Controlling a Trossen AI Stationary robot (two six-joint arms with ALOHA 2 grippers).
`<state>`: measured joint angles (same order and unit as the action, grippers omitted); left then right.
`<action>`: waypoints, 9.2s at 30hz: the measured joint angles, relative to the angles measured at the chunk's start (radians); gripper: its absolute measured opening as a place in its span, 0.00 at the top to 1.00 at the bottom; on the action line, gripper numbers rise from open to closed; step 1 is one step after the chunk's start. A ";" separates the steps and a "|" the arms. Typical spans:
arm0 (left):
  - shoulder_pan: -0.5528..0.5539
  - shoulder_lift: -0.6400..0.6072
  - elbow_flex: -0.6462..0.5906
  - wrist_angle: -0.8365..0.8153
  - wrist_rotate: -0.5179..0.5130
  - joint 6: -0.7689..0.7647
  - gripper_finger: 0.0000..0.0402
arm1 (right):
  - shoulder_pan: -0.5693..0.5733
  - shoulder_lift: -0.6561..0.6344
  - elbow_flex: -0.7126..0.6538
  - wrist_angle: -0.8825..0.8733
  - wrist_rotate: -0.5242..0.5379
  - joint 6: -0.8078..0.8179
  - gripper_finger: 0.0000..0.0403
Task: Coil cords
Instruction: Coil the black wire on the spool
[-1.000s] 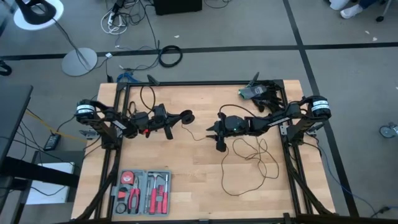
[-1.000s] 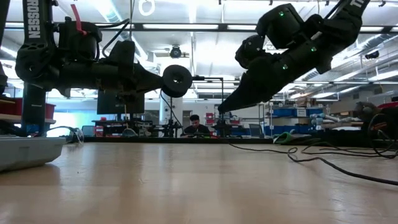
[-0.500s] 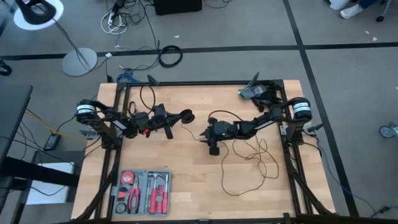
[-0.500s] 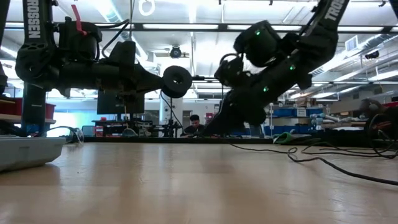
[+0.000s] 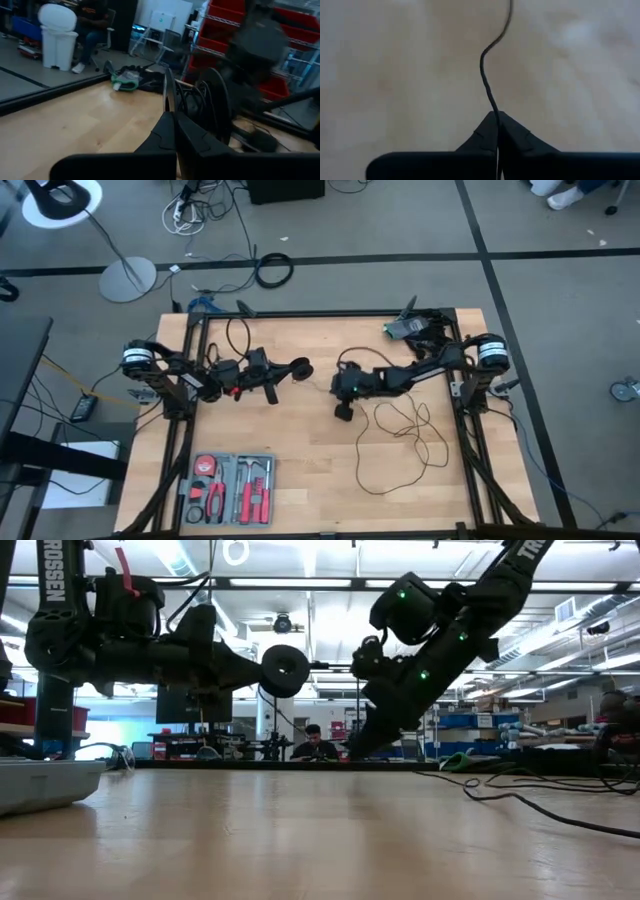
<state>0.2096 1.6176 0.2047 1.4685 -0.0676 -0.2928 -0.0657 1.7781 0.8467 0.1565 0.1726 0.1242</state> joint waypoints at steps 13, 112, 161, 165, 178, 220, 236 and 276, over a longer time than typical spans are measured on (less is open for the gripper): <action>0.000 0.000 0.000 -0.126 0.047 -0.007 1.00 | -0.173 -0.158 0.049 -0.121 -0.051 0.117 1.00; 0.000 0.006 0.085 -0.176 0.008 -0.038 1.00 | -0.152 -0.172 -0.029 0.045 0.021 0.180 1.00; -0.002 0.006 0.399 -0.771 -0.170 0.053 1.00 | -0.080 0.008 0.203 0.334 0.015 0.011 1.00; -0.002 0.006 0.399 -0.782 -0.196 0.053 1.00 | -0.083 -0.013 0.204 0.281 0.016 -0.011 0.99; -0.001 0.006 0.349 -0.741 -0.360 0.046 1.00 | -0.074 -0.015 0.204 0.138 0.016 0.051 0.82; 0.000 0.006 0.279 -0.476 -0.429 0.049 1.00 | 0.072 0.019 -0.252 0.650 0.232 0.327 0.81; -0.001 0.006 0.279 -0.470 -0.410 0.053 1.00 | 0.064 0.145 -0.241 0.730 0.017 0.370 0.81; -0.002 0.006 0.278 -0.503 -0.345 0.055 1.00 | -0.171 -0.201 -0.241 0.256 -0.300 0.232 0.63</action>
<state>0.2076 1.6241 0.4831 0.9656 -0.4129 -0.2379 -0.2371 1.5772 0.6052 0.4128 -0.1277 0.3562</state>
